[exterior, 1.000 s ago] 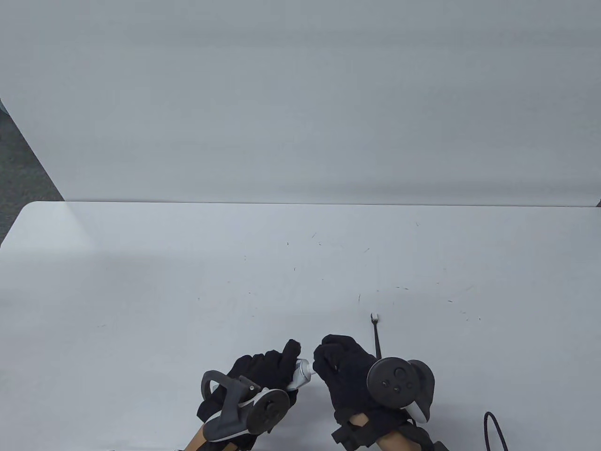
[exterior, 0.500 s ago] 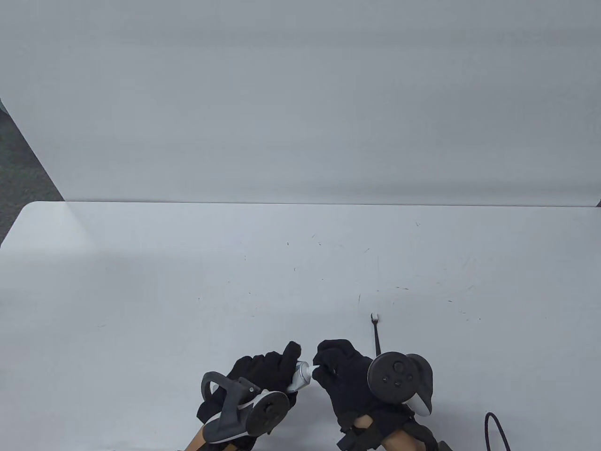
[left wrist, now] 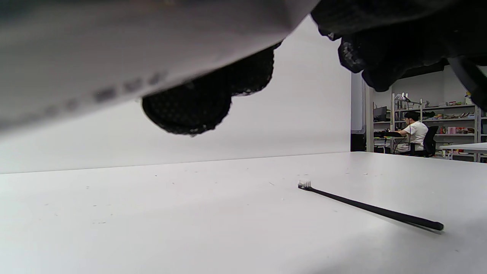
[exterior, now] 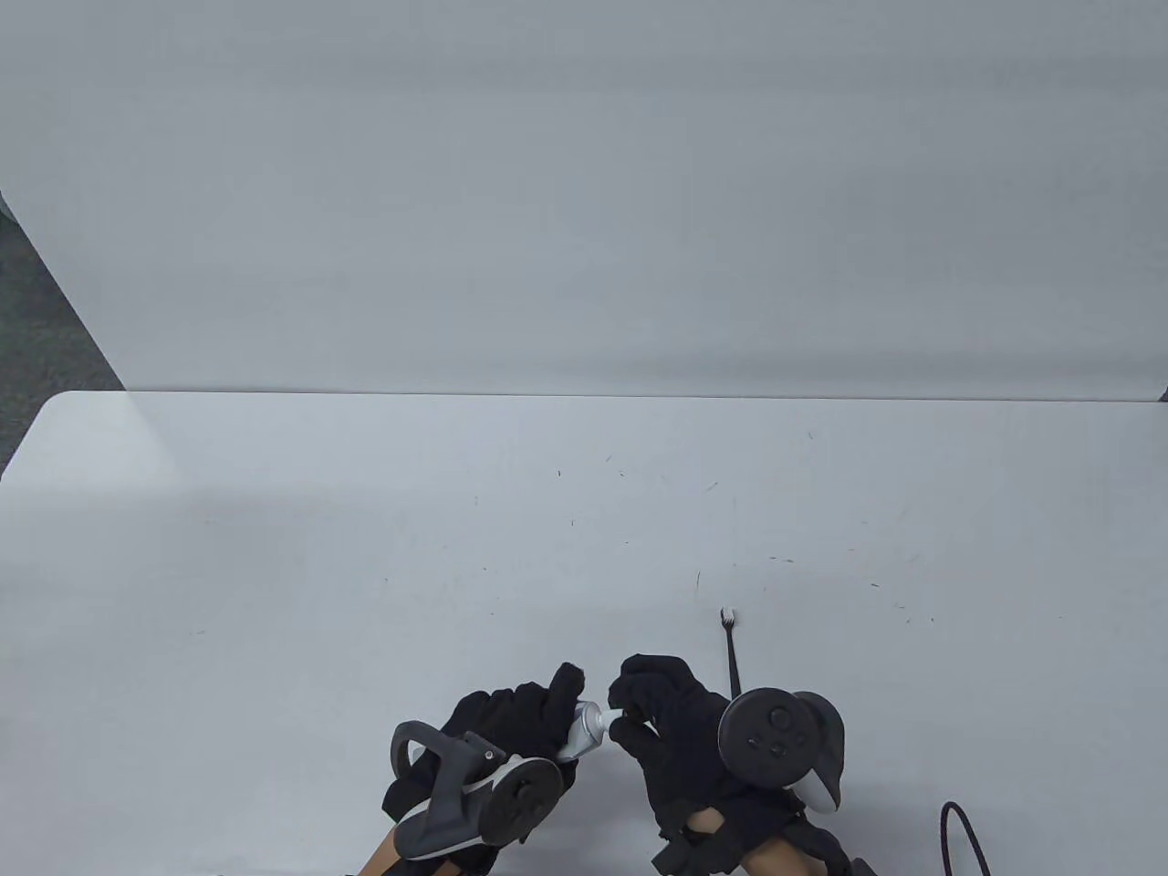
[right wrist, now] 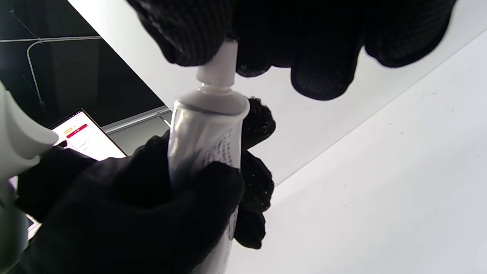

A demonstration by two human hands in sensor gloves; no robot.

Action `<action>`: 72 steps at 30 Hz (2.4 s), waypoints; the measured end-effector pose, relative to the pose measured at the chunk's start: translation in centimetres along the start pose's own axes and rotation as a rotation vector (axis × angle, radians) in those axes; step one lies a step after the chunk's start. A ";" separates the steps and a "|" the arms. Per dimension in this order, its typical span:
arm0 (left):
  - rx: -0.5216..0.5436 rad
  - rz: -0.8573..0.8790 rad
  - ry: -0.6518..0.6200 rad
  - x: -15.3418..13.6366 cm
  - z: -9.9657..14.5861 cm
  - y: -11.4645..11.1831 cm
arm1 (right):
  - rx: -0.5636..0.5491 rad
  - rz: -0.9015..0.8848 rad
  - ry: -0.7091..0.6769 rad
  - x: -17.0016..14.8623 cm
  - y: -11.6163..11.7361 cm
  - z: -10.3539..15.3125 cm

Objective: Squeeze toothpaste onto toothbrush

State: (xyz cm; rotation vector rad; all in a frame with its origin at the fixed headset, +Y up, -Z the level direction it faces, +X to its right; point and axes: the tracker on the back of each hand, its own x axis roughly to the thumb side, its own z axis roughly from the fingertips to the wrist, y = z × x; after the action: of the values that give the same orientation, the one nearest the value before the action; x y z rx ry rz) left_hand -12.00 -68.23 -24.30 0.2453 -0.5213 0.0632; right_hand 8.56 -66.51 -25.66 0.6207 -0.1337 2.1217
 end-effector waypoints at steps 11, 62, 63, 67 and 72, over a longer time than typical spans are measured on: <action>-0.095 0.185 -0.040 -1.1 -0.4 -0.7 | -0.023 0.032 -0.152 0.2 -0.3 0.2; 0.017 0.264 0.196 -7.1 0.6 2.1 | 0.123 0.834 0.313 -7.3 1.6 -11.8; 0.016 0.261 0.193 -7.0 0.5 2.1 | 0.057 0.816 0.323 -7.0 0.4 -11.1; 0.006 0.253 0.178 -6.4 0.4 1.9 | -0.029 0.709 0.447 -7.5 -2.7 -7.8; -0.005 0.241 0.161 -5.8 0.3 1.7 | -0.036 0.700 0.672 -10.3 -3.3 -3.2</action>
State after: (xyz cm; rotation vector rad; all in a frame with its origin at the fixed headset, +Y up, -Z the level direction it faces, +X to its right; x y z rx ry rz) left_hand -17.38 -66.63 -26.54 0.1698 -0.3890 0.3134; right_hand 14.85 -71.13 -33.75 -0.2358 -0.0075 2.8736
